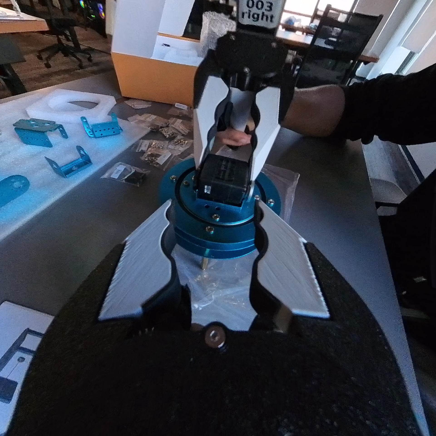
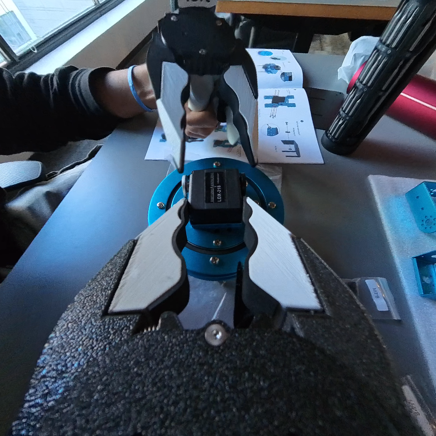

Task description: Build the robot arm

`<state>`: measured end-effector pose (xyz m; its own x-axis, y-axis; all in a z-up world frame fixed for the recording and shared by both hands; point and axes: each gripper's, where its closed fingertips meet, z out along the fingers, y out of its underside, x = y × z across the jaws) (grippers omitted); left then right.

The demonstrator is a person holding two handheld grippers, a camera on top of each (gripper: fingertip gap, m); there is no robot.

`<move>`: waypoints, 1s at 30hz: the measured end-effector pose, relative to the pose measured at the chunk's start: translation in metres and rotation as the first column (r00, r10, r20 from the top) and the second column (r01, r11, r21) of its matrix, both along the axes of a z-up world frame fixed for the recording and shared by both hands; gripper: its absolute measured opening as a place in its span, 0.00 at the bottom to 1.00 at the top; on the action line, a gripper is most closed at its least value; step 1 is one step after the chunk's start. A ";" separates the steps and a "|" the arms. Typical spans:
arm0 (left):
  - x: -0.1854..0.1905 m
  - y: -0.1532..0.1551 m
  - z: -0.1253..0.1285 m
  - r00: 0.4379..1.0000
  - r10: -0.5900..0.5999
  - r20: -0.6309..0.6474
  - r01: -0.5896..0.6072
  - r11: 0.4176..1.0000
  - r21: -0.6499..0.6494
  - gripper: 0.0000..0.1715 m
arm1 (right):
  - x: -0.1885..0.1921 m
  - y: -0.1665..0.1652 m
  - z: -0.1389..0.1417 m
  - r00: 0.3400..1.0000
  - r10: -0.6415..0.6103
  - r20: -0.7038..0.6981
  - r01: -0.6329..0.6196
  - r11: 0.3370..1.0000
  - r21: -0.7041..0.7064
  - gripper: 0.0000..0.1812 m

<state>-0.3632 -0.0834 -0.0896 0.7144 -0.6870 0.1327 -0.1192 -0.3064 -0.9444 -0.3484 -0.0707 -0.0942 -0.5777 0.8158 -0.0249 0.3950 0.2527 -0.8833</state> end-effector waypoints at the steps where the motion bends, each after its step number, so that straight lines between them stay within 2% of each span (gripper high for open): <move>1: 0.004 0.001 -0.002 1.000 -0.004 -0.017 0.004 1.000 0.001 0.42 | 0.001 0.000 0.001 1.000 0.009 0.009 -0.009 1.000 -0.015 0.25; 4: 0.015 0.005 -0.002 0.999 -0.022 -0.029 0.022 1.000 0.020 0.44 | 0.005 0.004 0.003 0.999 0.027 0.019 -0.027 0.999 -0.018 0.25; 5: 0.017 0.007 -0.002 0.999 -0.022 -0.034 0.023 0.999 0.027 0.40 | 0.007 0.006 0.002 0.999 0.033 0.020 -0.034 0.999 0.008 0.26; 6: 0.017 0.008 -0.004 0.999 -0.026 -0.042 0.027 0.999 0.024 0.32 | 0.008 0.007 0.001 0.999 0.042 0.017 -0.043 0.999 0.029 0.25; 7: 0.019 0.009 -0.005 0.999 -0.039 -0.037 0.040 0.999 0.021 0.32 | 0.009 0.006 0.003 0.999 0.050 0.004 -0.050 0.998 0.040 0.25; 10: 0.019 0.010 -0.004 0.998 -0.053 -0.017 0.053 0.998 0.016 0.31 | 0.006 0.004 0.005 0.999 0.039 -0.015 -0.038 0.998 0.059 0.23; 18: 0.019 0.012 -0.003 0.993 -0.080 0.083 0.082 0.996 -0.019 0.31 | 0.006 0.006 0.005 0.998 0.040 0.053 -0.039 0.999 -0.033 0.23; 24: 0.020 0.011 -0.003 0.993 -0.090 0.075 0.091 0.996 -0.018 0.31 | 0.007 0.005 0.004 0.997 0.052 0.051 -0.050 0.998 -0.044 0.23; 30: 0.021 0.010 -0.003 0.995 -0.080 0.060 0.079 0.997 0.003 0.31 | 0.008 0.005 0.005 0.999 0.042 -0.021 -0.043 0.996 -0.072 0.24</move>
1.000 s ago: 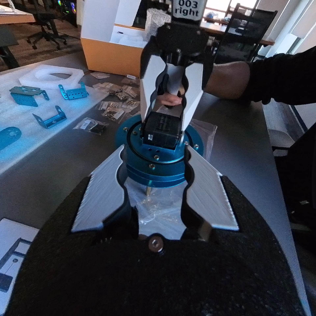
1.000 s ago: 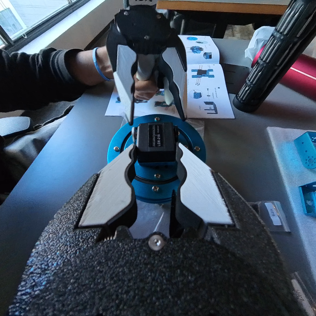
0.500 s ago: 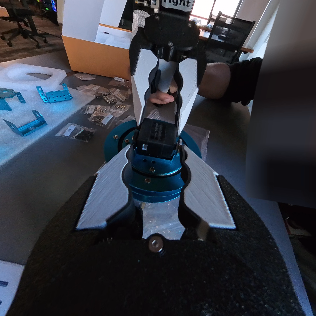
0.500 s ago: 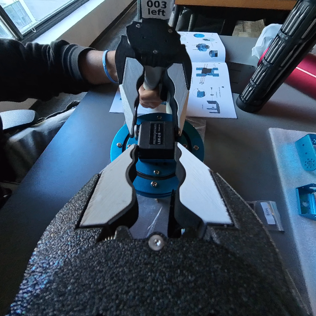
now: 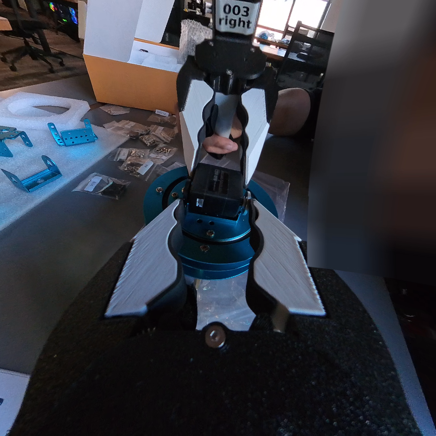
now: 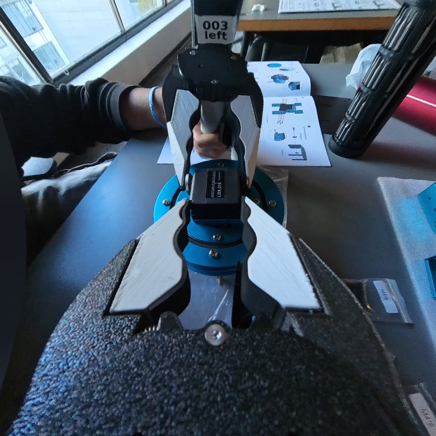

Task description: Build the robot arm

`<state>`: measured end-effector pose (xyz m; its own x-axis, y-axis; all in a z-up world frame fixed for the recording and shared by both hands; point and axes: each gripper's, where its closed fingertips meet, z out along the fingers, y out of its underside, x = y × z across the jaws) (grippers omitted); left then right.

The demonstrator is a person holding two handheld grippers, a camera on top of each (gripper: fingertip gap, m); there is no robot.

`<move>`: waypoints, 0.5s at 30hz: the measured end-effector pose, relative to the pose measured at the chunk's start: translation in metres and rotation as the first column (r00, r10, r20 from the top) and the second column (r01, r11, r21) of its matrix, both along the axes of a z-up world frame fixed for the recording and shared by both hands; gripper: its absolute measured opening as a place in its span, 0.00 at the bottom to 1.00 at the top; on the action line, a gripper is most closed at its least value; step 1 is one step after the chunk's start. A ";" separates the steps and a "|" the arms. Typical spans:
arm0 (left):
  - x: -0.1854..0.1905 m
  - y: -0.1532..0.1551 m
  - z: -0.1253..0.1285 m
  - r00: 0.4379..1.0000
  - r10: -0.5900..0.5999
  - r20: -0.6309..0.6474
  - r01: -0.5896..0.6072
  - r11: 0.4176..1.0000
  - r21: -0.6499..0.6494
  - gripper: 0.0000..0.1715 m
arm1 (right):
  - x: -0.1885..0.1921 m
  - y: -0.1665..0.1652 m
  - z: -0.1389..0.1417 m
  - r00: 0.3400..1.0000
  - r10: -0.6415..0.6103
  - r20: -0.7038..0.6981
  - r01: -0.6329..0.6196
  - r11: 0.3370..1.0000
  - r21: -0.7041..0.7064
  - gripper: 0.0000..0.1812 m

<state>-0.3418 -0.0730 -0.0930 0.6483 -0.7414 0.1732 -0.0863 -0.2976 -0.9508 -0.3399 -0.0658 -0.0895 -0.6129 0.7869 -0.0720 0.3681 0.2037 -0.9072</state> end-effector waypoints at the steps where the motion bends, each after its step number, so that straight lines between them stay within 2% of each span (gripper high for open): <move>1: 0.000 0.000 0.000 1.000 0.002 0.003 -0.002 1.000 0.003 0.31 | 0.002 0.001 0.000 1.000 -0.007 -0.018 0.006 1.000 -0.003 0.24; 5: -0.001 -0.001 0.000 1.000 0.004 0.025 -0.004 1.000 -0.008 0.31 | 0.013 0.018 0.023 0.991 -0.059 -0.122 0.063 0.997 0.035 0.26; 8: -0.001 -0.002 0.000 1.000 0.007 0.019 -0.007 1.000 -0.007 0.31 | 0.025 0.031 0.036 0.989 -0.092 -0.119 0.094 0.996 0.011 0.25; 12: -0.002 -0.002 0.000 1.000 0.003 0.022 -0.003 1.000 -0.015 0.31 | 0.023 0.050 0.011 0.986 -0.147 -0.081 0.156 0.982 0.109 0.21; 15: -0.002 -0.003 0.000 1.000 0.000 0.023 0.000 1.000 -0.016 0.31 | 0.018 0.055 -0.013 0.985 -0.170 -0.015 0.171 0.979 0.116 0.21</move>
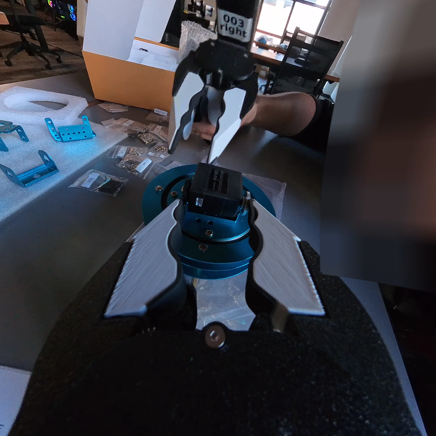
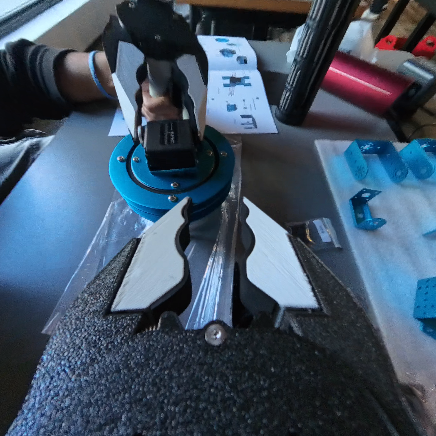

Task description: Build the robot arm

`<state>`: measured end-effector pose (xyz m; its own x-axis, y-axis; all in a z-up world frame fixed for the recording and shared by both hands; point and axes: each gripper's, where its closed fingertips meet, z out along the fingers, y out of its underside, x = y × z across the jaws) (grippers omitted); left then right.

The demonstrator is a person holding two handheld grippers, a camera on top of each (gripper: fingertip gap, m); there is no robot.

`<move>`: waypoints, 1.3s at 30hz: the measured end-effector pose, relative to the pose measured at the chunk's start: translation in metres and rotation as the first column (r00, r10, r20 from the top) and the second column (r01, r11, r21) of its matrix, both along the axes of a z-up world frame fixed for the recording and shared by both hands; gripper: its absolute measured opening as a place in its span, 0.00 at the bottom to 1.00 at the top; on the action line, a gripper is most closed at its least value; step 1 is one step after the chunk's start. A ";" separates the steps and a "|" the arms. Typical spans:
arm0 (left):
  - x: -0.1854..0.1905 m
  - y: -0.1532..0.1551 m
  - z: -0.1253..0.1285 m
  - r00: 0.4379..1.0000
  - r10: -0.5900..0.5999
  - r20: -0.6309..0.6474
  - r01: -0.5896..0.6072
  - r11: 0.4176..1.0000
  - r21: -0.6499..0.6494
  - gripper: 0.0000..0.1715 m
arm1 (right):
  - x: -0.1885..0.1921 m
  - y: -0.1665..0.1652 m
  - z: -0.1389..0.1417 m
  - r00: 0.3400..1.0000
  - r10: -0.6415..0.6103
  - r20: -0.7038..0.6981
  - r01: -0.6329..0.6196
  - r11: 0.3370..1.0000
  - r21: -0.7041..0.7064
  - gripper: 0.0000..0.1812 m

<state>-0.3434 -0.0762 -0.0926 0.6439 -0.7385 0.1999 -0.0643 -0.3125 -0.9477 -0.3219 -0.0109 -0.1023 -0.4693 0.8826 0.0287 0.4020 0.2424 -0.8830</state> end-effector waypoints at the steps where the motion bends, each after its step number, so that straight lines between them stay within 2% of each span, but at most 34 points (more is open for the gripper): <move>1: 0.000 -0.001 0.000 1.000 -0.003 -0.005 0.003 1.000 0.000 0.31 | -0.001 -0.002 0.001 1.000 0.003 -0.012 -0.003 0.999 -0.041 0.20; 5: 0.001 -0.001 -0.001 1.000 -0.004 -0.015 0.004 1.000 0.015 0.31 | -0.002 -0.002 0.002 1.000 0.008 -0.008 -0.009 0.995 -0.099 0.20; 15: 0.002 -0.002 0.000 1.000 -0.009 0.001 0.009 1.000 -0.007 0.31 | 0.001 -0.023 0.001 0.998 0.066 0.002 -0.065 0.994 -0.091 0.20; 27: 0.003 -0.001 0.000 1.000 -0.008 -0.007 0.009 1.000 0.006 0.31 | 0.001 -0.029 0.001 0.997 0.073 -0.005 -0.073 0.995 -0.072 0.21; 31: 0.004 -0.001 -0.001 1.000 -0.007 -0.012 0.007 1.000 0.008 0.31 | 0.005 -0.043 0.015 0.989 0.118 -0.093 -0.127 0.987 -0.101 0.16; 35: 0.004 -0.001 0.000 1.000 -0.004 -0.012 0.004 1.000 0.007 0.31 | 0.008 -0.060 0.015 0.982 0.171 -0.076 -0.179 0.978 -0.109 0.16; 37: 0.004 -0.001 0.000 1.000 -0.005 -0.006 0.005 1.000 0.000 0.31 | 0.007 -0.064 0.011 0.982 0.174 -0.068 -0.179 0.981 -0.077 0.20; 39: 0.004 -0.001 0.000 1.000 -0.004 0.002 0.004 1.000 -0.010 0.31 | 0.005 -0.063 0.005 0.985 0.155 -0.078 -0.155 0.988 0.015 0.18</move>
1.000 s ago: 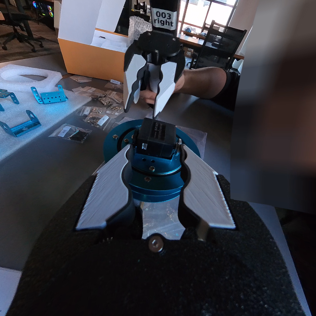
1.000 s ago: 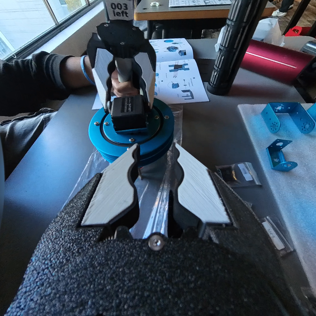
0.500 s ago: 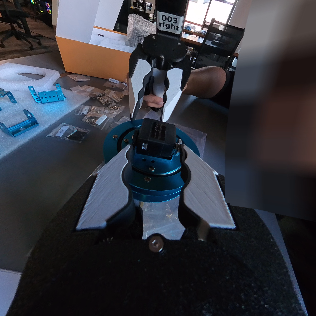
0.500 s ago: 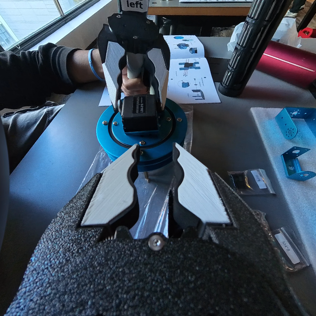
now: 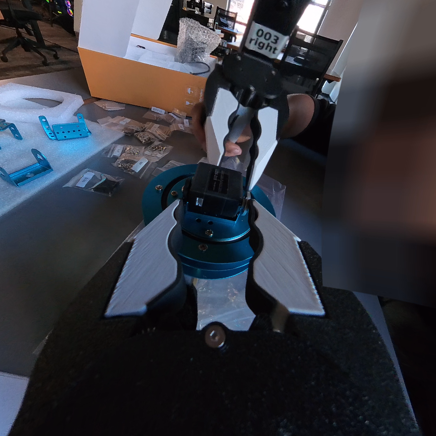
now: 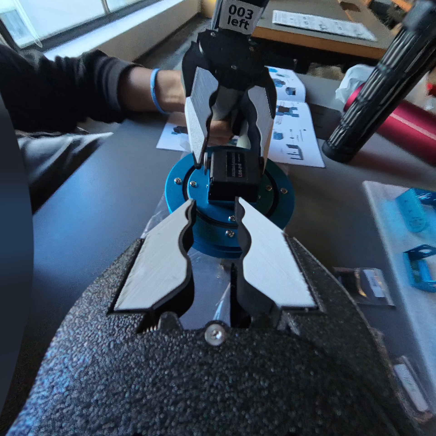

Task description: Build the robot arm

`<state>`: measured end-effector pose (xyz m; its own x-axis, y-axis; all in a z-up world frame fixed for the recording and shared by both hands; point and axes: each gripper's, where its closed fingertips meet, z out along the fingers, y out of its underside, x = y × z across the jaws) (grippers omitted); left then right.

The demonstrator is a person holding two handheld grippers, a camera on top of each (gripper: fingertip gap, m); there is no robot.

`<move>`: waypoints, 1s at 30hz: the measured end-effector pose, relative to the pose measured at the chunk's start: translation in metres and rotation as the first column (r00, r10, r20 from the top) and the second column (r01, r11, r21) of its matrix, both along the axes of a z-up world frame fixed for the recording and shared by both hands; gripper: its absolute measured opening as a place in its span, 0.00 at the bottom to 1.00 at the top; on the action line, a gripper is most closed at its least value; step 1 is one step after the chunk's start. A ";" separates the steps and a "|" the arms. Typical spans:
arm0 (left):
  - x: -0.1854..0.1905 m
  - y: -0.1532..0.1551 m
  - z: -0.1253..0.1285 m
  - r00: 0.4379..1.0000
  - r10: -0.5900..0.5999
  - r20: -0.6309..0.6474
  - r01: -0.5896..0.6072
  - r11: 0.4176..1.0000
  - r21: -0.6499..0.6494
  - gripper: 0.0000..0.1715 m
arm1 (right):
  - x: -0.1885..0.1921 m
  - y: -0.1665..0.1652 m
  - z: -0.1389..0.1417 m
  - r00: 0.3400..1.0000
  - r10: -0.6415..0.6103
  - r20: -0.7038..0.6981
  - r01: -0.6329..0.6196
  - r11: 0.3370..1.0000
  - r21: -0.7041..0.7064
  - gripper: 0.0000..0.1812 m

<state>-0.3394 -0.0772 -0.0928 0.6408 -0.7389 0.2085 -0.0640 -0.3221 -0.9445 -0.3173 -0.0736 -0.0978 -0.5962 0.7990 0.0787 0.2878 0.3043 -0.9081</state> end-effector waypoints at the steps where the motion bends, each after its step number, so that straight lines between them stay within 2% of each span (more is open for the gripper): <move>1: 0.000 0.000 0.000 1.000 0.001 -0.002 -0.001 1.000 0.000 0.31 | -0.001 0.000 0.000 1.000 -0.008 -0.020 0.009 0.999 0.034 0.17; 5: 0.000 0.000 0.000 1.000 0.010 -0.017 -0.010 1.000 0.001 0.31 | -0.004 0.004 0.000 0.998 -0.066 -0.018 0.067 0.995 0.077 0.12; 17: 0.001 0.000 0.000 0.999 0.019 -0.040 -0.018 1.000 0.013 0.31 | -0.003 0.006 0.002 0.998 -0.059 -0.020 0.061 0.994 0.093 0.13; 30: 0.001 0.000 0.000 0.999 0.018 -0.040 -0.017 1.000 0.008 0.31 | -0.003 0.011 0.001 0.999 -0.049 0.012 0.049 0.999 0.017 0.14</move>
